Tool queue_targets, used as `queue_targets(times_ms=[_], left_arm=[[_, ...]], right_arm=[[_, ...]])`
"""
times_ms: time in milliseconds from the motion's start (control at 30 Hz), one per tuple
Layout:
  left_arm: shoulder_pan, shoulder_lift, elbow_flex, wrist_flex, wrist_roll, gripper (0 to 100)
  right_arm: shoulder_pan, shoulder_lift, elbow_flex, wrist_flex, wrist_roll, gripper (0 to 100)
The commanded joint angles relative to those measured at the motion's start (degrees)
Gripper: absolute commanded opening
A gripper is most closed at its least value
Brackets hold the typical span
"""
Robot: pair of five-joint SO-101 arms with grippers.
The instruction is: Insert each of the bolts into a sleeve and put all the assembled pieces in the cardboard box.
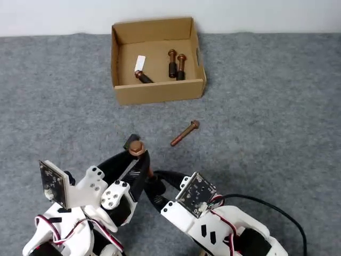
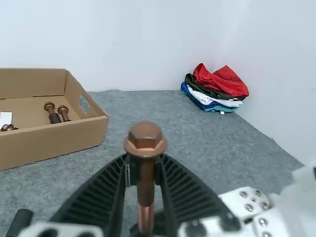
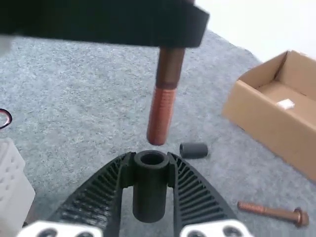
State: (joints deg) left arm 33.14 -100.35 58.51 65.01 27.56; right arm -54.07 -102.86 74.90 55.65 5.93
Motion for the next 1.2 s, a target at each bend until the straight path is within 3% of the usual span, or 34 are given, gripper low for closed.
queue_targets(times_ms=[0, 867, 1167], left_arm=[[0.4, 0.6, -0.6, -0.7, 0.5, 0], [0.4, 4.8, -2.0, 3.4, 0.5, 0], [2.7, 4.8, 4.4, 7.0, 0.3, 1]], right_arm=[[-0.2, -0.3, -0.8, -3.9, 1.6, 0.8], [4.4, -0.7, -3.6, -5.2, 3.5, 0.8], [4.4, -0.5, -5.5, -7.1, 3.6, 0.8]])
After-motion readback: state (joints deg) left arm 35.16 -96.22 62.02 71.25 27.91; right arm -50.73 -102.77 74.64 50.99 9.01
